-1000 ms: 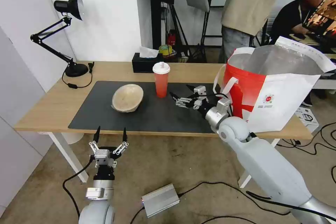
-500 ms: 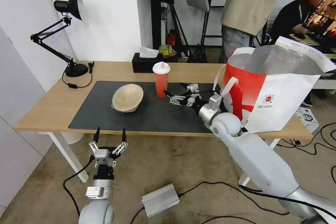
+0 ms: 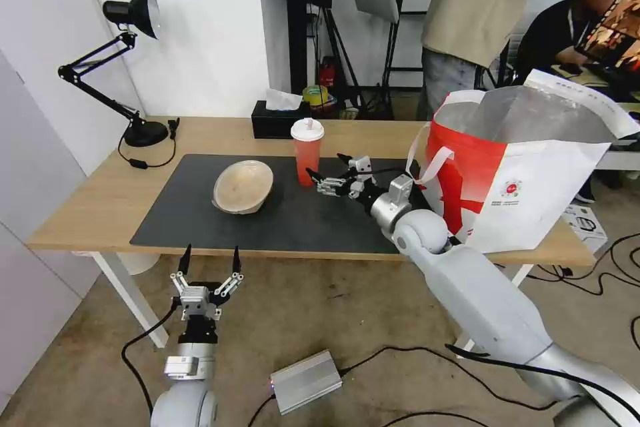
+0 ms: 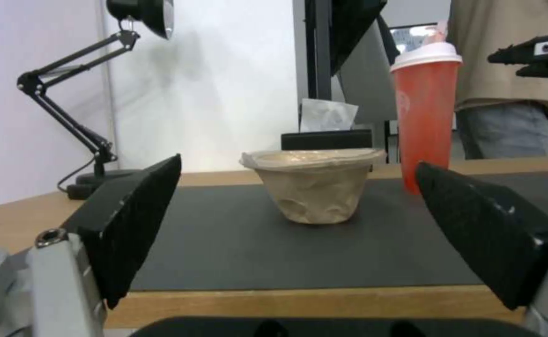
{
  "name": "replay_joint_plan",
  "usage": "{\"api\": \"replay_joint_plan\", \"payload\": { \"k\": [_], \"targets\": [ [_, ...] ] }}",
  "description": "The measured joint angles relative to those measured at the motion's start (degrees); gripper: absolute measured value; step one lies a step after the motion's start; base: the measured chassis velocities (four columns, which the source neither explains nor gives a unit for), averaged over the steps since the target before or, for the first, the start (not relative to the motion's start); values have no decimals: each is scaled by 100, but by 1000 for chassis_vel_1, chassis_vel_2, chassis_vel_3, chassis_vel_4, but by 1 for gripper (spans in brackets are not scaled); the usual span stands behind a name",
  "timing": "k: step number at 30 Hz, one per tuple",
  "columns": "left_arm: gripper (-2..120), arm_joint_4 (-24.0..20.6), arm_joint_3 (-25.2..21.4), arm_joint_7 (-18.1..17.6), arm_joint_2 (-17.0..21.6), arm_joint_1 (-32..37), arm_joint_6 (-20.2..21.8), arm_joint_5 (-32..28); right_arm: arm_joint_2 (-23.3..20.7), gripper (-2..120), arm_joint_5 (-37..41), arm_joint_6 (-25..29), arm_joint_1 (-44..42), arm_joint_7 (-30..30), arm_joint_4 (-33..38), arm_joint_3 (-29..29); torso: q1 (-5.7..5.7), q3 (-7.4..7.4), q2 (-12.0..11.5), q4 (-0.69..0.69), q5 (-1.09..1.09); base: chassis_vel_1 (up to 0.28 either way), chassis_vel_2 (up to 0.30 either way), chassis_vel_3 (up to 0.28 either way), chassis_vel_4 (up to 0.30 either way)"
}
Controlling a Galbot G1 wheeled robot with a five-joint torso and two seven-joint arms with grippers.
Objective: Pick up the trash from the table and place it into the takeout bag.
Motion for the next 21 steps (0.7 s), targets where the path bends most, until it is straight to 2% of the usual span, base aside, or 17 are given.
{"api": "replay_joint_plan", "payload": {
  "k": [21],
  "targets": [
    [100,139,-13,4,26,-49,-30,-24,418,100,-310,226,121,-195,-622,76,0,0,0,0,0,0,0,0,0]
  ]
}}
